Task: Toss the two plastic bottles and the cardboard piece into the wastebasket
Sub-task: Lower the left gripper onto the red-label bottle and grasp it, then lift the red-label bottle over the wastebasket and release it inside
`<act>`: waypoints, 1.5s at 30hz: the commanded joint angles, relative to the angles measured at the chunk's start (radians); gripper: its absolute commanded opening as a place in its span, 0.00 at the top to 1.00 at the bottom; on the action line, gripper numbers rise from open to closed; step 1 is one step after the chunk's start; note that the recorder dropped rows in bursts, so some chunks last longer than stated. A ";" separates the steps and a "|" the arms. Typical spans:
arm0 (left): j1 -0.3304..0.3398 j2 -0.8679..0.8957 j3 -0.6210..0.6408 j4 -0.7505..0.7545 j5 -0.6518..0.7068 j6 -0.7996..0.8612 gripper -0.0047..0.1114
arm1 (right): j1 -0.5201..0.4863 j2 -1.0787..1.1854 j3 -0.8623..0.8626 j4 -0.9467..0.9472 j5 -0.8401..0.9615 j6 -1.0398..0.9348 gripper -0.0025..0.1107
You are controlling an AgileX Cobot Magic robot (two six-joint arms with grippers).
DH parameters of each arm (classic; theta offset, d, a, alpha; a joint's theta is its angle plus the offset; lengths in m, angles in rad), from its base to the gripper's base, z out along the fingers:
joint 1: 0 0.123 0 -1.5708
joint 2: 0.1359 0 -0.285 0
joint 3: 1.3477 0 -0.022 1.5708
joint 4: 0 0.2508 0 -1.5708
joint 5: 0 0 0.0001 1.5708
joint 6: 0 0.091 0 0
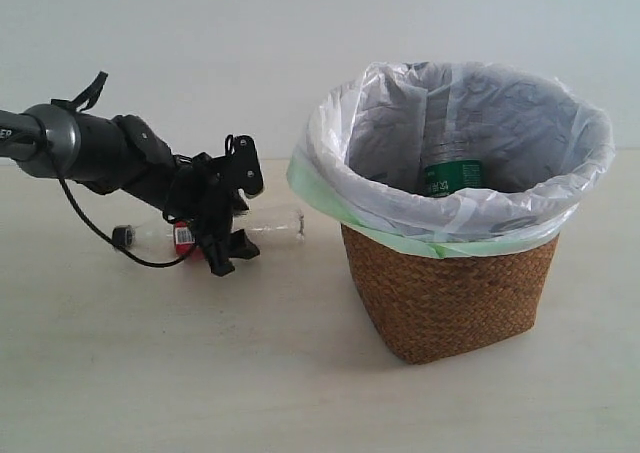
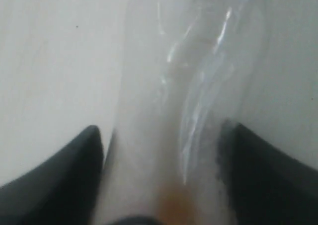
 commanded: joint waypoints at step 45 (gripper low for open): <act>-0.179 -0.506 -0.177 -1.013 0.278 -0.418 0.60 | 0.001 -0.006 -0.001 -0.008 -0.009 -0.004 0.96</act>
